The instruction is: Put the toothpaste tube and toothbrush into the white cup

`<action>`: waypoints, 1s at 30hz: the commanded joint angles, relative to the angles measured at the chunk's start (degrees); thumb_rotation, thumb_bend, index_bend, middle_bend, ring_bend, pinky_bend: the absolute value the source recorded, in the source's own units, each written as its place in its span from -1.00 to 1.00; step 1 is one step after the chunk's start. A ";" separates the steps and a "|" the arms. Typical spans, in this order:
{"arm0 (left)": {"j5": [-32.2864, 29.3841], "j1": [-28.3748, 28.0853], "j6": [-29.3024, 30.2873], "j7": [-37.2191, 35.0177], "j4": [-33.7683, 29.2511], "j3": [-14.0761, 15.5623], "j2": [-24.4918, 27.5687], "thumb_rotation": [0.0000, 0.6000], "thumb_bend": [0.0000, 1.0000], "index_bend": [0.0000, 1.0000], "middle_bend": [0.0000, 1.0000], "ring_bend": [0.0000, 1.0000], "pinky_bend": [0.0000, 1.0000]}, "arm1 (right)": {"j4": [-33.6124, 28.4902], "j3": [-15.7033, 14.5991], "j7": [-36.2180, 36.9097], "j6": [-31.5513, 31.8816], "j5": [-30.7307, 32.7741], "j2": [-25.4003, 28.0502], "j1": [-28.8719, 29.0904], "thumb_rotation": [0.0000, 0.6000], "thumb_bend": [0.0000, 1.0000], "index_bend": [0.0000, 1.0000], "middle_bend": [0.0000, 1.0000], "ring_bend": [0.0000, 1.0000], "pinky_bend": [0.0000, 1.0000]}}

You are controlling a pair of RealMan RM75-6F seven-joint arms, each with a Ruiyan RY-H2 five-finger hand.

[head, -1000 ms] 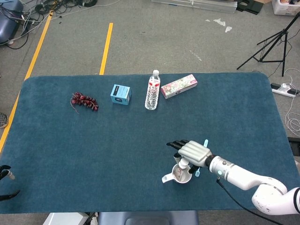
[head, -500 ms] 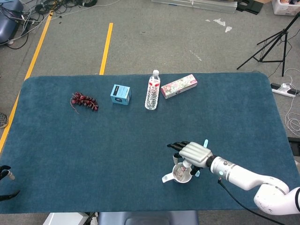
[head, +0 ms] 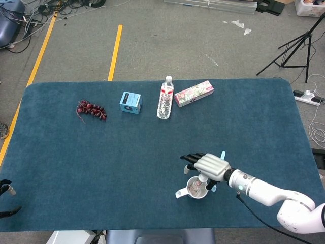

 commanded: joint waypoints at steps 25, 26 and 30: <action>-0.23 0.01 0.03 0.74 -0.16 -0.05 -0.20 1.00 -1.00 -0.02 -0.46 -0.59 -0.41 | -2.48 -0.90 3.88 16.38 -5.79 13.08 -7.89 1.00 -0.86 -0.58 -1.00 -1.00 -0.75; -0.24 0.00 0.00 0.80 -0.16 -0.04 -0.21 1.00 -1.00 -0.02 -0.46 -0.59 -0.41 | -2.05 -0.88 3.29 16.80 -5.37 13.14 -8.41 1.00 -0.86 -0.58 -1.00 -1.00 -0.75; -0.31 -0.07 -0.14 1.07 -0.18 -0.04 -0.31 1.00 -1.00 -0.02 -0.46 -0.59 -0.41 | 0.01 -0.77 1.28 18.19 -3.60 12.75 -10.34 1.00 -0.86 -0.58 -1.00 -1.00 -0.75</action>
